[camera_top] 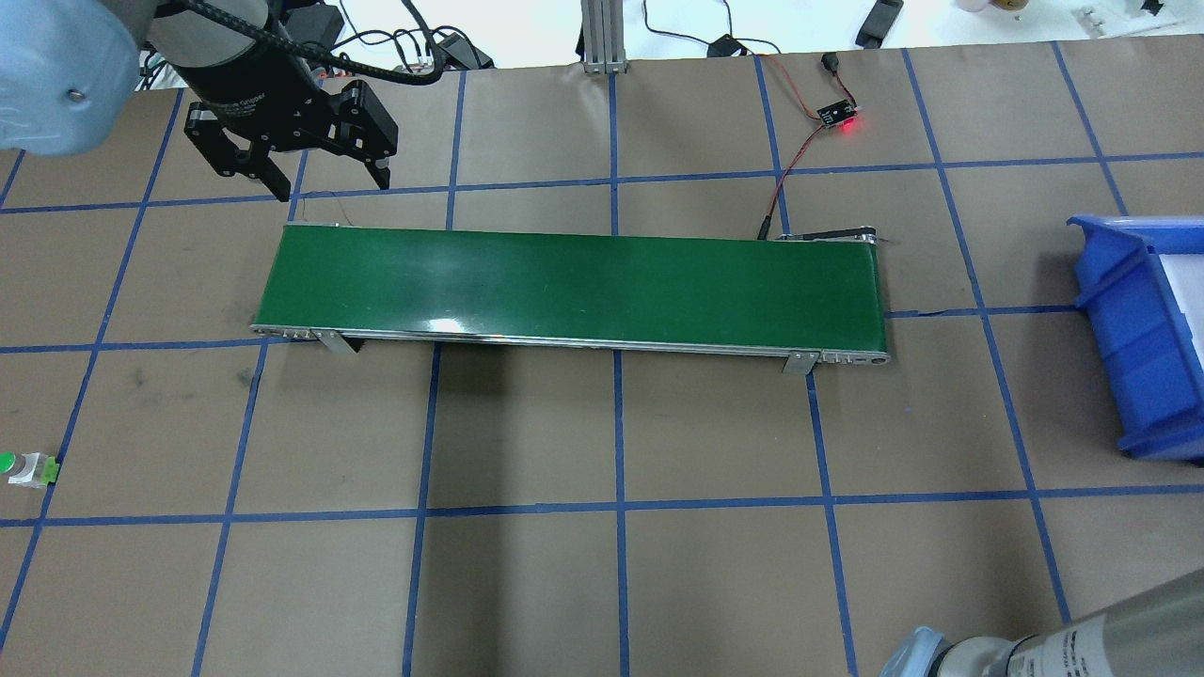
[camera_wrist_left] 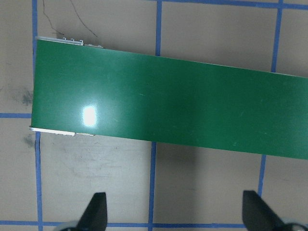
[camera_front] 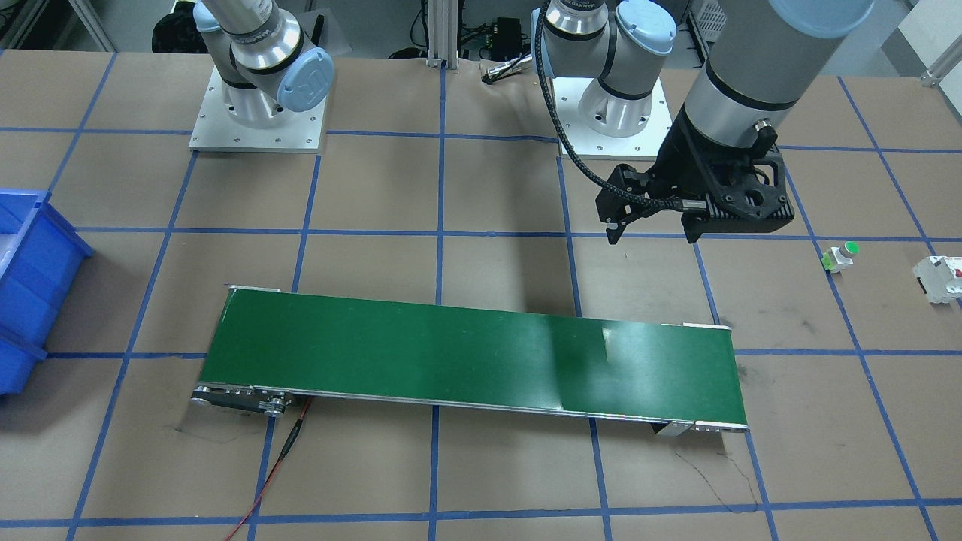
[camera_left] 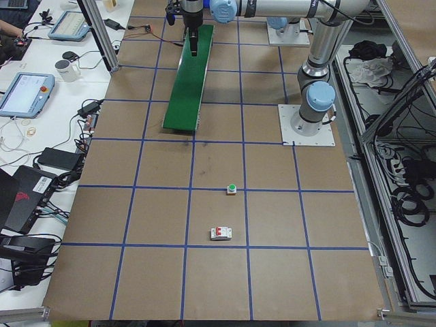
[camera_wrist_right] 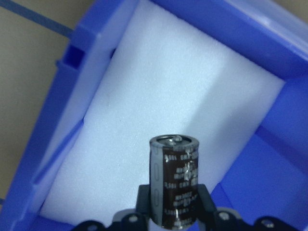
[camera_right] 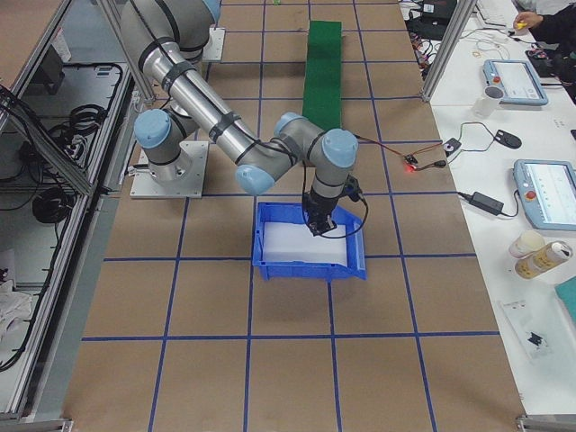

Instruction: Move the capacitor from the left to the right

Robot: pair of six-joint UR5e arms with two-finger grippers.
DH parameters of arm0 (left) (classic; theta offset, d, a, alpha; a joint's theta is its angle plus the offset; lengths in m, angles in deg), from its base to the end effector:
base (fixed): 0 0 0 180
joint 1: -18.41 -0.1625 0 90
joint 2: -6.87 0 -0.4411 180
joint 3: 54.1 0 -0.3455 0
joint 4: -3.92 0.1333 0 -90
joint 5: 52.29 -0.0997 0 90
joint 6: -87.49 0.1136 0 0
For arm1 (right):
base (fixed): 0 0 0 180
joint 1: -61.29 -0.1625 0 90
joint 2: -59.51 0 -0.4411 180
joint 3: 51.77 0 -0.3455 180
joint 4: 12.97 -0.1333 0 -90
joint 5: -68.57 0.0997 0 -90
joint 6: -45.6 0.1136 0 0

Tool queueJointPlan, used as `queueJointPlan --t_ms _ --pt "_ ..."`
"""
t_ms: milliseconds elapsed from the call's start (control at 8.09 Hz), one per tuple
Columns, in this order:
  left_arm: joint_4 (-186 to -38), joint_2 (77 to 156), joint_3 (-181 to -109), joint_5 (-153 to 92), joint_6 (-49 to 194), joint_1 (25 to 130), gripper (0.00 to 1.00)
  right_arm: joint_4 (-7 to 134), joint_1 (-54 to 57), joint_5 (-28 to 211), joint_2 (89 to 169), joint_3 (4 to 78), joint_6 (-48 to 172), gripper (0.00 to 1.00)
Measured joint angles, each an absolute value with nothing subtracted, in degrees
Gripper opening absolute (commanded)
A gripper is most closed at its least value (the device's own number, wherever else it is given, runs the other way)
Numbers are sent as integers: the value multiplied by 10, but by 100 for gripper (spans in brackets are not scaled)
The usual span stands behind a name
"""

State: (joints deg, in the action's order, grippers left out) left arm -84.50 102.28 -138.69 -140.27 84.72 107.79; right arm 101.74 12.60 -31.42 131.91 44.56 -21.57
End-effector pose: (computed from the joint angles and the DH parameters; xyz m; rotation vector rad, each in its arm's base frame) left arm -0.1320 -0.4913 0.4909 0.0911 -3.1042 0.0418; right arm -0.2780 -0.4884 0.3323 0.6745 -2.9458 -0.2023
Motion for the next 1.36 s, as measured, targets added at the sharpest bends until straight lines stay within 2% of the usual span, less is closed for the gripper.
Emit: queueJointPlan --t_ms 124,371,865,1360 --pt "-845 1023 -1387 -1403 847 1078 100 1029 142 -314 1299 455 -227 100" --pt "-845 1023 -1388 -1403 848 1078 100 1033 151 -312 1295 463 -229 100" --pt "-846 1023 -1388 -1404 848 1078 100 885 63 -299 1412 444 -138 100" --pt "-846 1023 -1388 -1406 848 1078 100 744 -99 -244 1515 418 116 100"
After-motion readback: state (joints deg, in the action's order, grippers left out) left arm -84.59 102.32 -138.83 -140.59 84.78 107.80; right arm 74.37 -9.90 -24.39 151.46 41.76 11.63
